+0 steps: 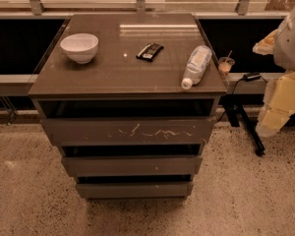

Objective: Open top drawer

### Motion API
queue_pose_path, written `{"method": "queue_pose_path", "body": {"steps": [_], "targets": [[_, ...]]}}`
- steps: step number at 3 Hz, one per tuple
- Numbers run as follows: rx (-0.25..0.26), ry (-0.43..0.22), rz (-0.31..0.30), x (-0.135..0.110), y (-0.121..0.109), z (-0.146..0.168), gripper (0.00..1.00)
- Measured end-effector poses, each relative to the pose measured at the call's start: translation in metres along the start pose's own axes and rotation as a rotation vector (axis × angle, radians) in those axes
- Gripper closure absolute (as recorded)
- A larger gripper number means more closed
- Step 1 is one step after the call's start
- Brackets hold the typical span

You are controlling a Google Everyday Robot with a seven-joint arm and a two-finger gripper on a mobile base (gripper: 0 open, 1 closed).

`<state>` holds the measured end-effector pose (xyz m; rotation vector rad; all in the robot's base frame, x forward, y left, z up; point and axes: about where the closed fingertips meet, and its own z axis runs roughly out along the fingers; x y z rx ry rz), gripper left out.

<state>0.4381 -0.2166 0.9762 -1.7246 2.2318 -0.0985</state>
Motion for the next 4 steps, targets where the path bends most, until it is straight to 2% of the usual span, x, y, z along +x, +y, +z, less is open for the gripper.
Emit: {"method": "queue_pose_path", "body": {"steps": [1, 2, 3, 4], "targets": [[0.000, 0.000, 0.000, 0.000, 0.000, 0.000, 0.00], [-0.016, -0.024, 0.002, 0.001, 0.000, 0.025, 0.00], [-0.041, -0.087, -0.042, 0.013, 0.020, 0.101, 0.00], [-0.062, -0.109, -0.065, 0.025, 0.028, 0.152, 0.00]]}}
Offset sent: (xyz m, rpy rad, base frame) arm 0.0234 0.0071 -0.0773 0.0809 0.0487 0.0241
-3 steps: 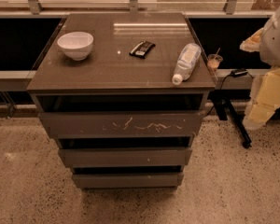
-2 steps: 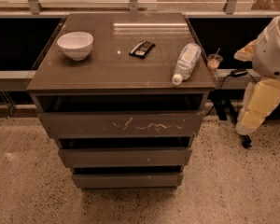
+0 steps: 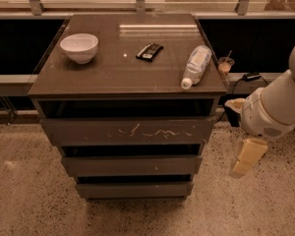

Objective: Open top drawer

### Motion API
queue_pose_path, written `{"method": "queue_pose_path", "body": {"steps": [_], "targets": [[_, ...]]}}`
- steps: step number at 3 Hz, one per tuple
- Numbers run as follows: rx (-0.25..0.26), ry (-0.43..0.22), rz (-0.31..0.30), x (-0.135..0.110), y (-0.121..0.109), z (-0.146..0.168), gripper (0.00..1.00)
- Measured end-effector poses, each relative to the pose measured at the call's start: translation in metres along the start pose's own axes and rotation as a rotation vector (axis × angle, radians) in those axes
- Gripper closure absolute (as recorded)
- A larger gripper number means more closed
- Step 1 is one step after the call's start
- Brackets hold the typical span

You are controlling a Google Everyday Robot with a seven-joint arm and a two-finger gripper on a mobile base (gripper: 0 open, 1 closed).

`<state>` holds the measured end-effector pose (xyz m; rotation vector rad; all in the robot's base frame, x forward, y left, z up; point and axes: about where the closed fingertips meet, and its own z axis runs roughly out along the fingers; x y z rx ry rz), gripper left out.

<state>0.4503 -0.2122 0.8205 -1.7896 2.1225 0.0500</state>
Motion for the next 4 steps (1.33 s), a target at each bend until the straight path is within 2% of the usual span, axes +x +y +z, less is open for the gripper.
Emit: {"method": "queue_pose_path", "body": {"steps": [1, 2, 3, 4], "targets": [[0.005, 0.000, -0.001, -0.001, -0.001, 0.000, 0.00], [0.012, -0.001, -0.013, -0.006, -0.006, 0.021, 0.00], [0.093, -0.081, -0.019, -0.004, -0.025, 0.067, 0.00], [0.145, -0.123, -0.055, -0.009, -0.039, 0.093, 0.00]]}}
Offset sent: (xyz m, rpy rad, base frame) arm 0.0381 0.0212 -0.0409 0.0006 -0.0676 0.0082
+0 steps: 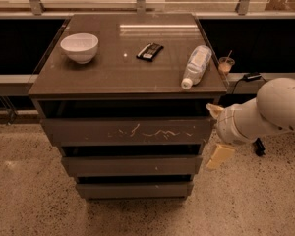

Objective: Open top drawer

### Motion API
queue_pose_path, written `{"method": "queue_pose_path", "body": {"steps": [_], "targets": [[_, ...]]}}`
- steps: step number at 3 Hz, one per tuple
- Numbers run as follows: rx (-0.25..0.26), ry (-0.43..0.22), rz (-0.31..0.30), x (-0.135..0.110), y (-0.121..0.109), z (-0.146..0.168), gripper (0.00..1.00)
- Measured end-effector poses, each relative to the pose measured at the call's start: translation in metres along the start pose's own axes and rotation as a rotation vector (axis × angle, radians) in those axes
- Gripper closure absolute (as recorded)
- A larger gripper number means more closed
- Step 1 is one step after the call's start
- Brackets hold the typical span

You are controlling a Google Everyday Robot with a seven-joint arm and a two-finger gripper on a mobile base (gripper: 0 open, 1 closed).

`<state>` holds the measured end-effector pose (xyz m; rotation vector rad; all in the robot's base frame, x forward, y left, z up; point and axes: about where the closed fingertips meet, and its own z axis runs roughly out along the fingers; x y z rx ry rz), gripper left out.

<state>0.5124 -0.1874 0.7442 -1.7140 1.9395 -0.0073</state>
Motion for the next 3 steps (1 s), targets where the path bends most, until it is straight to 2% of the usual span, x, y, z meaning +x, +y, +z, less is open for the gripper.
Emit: {"method": "queue_pose_path", "body": {"steps": [1, 2, 3], "targets": [[-0.013, -0.091, -0.005, -0.007, -0.014, 0.035, 0.00], [-0.056, -0.143, -0.004, -0.014, -0.019, 0.062, 0.00], [-0.080, -0.155, 0.012, -0.008, -0.032, 0.079, 0.00]]}}
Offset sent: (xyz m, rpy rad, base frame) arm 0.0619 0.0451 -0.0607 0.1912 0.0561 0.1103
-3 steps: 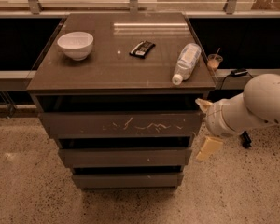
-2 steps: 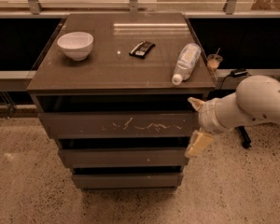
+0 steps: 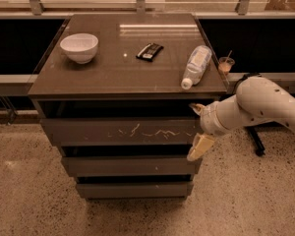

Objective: Open top drawer

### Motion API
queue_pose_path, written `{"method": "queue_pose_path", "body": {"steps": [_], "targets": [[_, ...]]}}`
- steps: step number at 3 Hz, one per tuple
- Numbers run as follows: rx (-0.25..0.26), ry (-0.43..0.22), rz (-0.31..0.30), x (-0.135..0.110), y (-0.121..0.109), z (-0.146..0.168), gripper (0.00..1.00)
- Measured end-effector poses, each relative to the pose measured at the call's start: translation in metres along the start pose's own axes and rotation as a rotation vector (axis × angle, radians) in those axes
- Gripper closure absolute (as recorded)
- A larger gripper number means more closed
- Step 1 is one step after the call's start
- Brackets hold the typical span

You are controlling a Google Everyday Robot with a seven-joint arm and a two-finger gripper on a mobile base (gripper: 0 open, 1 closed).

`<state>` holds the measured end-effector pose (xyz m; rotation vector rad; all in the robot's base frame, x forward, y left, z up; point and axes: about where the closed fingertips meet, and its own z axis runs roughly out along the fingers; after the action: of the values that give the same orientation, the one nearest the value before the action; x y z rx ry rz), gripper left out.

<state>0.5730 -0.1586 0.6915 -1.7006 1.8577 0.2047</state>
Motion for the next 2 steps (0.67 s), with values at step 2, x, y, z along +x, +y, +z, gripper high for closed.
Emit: {"method": "queue_pose_path", "body": {"steps": [2], "targets": [[-0.060, 0.050, 0.045, 0.028, -0.018, 0.023, 0.02]]}}
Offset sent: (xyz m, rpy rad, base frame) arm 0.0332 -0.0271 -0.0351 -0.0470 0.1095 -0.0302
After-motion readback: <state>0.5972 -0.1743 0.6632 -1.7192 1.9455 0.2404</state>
